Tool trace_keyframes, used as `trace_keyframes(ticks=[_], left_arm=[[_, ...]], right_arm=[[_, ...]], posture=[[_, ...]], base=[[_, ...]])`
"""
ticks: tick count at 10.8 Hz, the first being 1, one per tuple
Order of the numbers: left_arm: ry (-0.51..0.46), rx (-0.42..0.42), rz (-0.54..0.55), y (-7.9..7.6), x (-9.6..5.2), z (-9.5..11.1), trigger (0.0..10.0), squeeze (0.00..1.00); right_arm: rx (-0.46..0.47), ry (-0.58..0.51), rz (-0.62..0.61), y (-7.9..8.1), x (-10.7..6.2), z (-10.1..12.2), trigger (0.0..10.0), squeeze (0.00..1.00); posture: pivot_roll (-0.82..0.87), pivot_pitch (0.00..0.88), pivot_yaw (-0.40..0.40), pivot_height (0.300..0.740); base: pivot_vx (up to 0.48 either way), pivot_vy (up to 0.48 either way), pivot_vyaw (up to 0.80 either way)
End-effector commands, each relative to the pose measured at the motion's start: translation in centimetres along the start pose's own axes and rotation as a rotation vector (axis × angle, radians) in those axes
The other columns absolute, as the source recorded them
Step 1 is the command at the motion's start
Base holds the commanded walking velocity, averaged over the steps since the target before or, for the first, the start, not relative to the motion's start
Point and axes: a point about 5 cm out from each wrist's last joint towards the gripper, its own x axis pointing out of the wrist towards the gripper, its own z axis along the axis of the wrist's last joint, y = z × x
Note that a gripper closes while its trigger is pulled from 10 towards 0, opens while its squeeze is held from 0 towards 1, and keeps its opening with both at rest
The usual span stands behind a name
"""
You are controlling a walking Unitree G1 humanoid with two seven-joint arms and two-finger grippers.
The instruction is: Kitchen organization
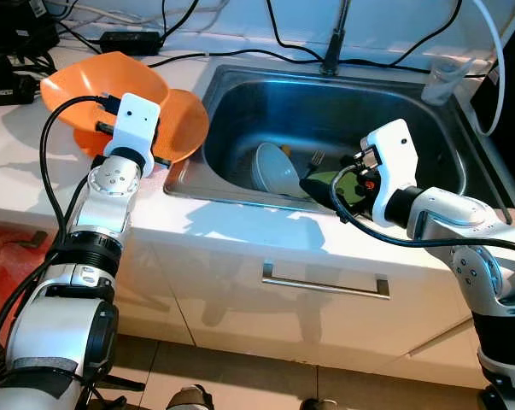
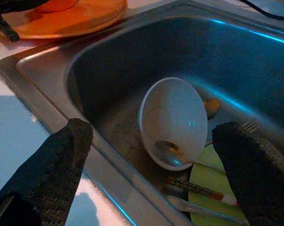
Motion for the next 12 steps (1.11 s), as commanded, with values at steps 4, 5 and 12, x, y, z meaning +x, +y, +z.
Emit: trace_keyframes(ticks=[4, 5, 12], left_arm=[[-0.021, -0.012, -0.007, -0.2, 0.1, 0.6, 0.0, 0.0], [-0.025, -0.013, -0.002, -0.1, 0.1, 0.7, 0.0, 0.0], [-0.195, -0.008, -0.023, -1.3, -0.3, 4.8, 0.0, 0.0]], right_arm=[[-0.008, -0.005, -0.02, -0.3, -0.5, 0.1, 10.0, 0.0], [-0.008, -0.006, -0.022, -0.3, -0.4, 0.1, 10.0, 0.0], [-0.01, -0.007, -0.024, -0.4, -0.3, 0.0, 10.0, 0.0]], posture=[[-0.05, 0.103, 0.012, 0.74], [-0.05, 0.102, 0.012, 0.74], [-0.04, 0.095, 0.011, 0.74]], base=[[0.0, 0.0, 0.0], [0.0, 0.0, 0.0], [0.0, 0.0, 0.0]])
